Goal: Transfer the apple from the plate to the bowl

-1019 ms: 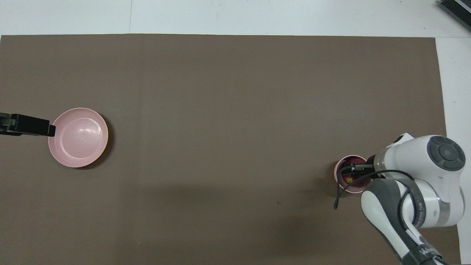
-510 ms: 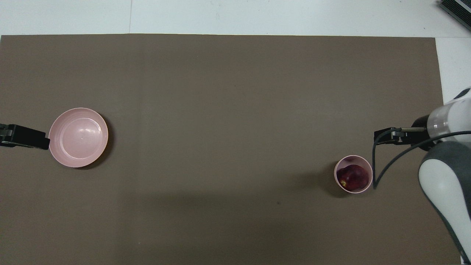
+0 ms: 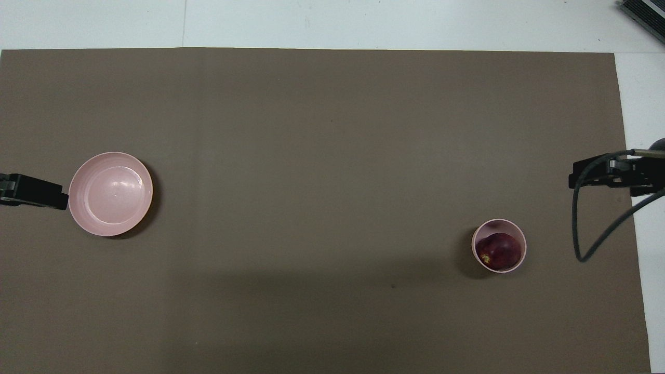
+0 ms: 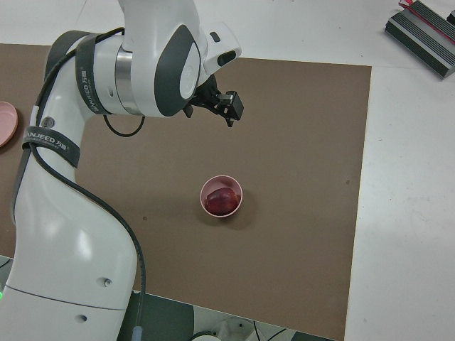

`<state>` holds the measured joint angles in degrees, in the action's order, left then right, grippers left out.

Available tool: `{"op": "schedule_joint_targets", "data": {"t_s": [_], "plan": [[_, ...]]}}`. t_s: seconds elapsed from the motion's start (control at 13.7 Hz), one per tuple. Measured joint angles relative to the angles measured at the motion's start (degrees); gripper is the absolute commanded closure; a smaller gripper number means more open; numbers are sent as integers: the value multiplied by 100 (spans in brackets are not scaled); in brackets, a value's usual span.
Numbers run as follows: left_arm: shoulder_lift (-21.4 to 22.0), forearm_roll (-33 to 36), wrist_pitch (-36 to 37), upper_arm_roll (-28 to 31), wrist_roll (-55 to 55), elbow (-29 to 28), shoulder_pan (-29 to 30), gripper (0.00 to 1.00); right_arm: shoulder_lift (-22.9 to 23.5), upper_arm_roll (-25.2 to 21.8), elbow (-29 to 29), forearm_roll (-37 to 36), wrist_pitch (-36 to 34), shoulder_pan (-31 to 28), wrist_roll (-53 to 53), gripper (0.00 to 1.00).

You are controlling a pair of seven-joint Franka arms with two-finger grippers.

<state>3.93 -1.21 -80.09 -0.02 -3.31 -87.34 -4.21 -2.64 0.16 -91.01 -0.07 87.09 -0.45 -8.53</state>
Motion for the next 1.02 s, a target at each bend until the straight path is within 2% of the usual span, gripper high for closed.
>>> {"op": "schedule_joint_targets", "data": {"t_s": [0.22,1.02], "plan": [[0,0,-33,-5,0,0,-2,0,100,0,227,3,-143,-5,-4,0],[0,2,-54,48,2,0,5,0,165,2,373,15,-247,-5,-4,0]]}}
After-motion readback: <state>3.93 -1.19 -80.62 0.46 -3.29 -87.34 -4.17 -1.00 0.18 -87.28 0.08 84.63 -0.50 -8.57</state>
